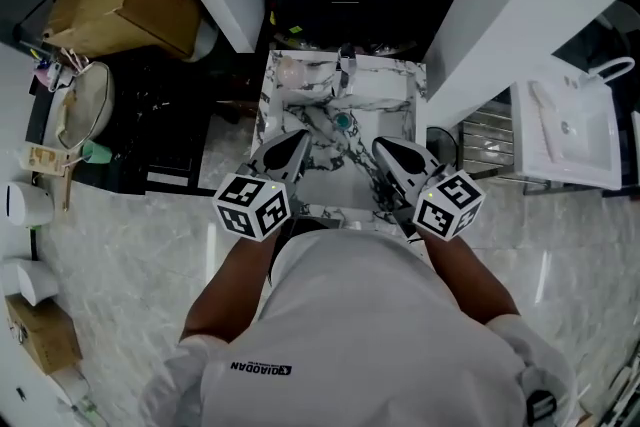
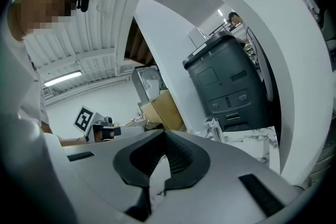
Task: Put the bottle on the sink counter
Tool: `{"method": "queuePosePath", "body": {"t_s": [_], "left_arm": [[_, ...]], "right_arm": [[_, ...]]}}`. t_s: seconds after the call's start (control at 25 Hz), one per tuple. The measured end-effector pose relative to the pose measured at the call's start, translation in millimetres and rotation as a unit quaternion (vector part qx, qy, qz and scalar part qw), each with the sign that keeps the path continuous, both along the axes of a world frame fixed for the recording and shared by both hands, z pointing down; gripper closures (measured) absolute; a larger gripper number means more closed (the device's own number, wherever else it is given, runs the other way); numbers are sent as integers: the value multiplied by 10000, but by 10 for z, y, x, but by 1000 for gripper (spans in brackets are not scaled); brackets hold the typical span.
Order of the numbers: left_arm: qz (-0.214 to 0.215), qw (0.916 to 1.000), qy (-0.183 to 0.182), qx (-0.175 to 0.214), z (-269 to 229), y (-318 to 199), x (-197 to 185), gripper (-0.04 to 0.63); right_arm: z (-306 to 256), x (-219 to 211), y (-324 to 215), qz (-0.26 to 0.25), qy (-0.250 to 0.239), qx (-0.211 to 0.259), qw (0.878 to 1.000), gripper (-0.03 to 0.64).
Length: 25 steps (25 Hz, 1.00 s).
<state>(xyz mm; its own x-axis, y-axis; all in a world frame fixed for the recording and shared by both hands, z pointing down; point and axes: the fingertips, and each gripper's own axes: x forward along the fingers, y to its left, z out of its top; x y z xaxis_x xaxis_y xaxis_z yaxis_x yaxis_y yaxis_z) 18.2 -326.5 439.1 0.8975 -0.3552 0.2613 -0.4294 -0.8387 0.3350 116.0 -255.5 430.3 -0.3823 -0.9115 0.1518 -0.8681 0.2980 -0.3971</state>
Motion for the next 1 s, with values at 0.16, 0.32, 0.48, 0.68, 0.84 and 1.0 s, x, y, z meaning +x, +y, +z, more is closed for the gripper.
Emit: {"method": "queuePosePath", "body": {"t_s": [0.16,0.32,0.48,0.68,0.84,1.0], "left_arm": [[130,9998,-36,-136,25,230,51,581],[262,9996,-66,-39,-47,362,100,581],[323,9992,-114,200,-149,396,110,581],[350,9988,-148,297,-225,373,95,581],[401,9984,-150,362,-243,304,93,581],[461,9982,-154,347,-236,251,24,581]], "right_arm": [[25,-74,14,-82,19,-21,10000,577],[30,-112,50,-124,6,0,9999,577],[43,-108,68,-114,20,11,9999,577],[32,-115,101,-61,27,-3,10000,577],[23,-157,109,-19,106,-18,9999,577],[2,-200,139,160,241,-48,9996,577]]}}
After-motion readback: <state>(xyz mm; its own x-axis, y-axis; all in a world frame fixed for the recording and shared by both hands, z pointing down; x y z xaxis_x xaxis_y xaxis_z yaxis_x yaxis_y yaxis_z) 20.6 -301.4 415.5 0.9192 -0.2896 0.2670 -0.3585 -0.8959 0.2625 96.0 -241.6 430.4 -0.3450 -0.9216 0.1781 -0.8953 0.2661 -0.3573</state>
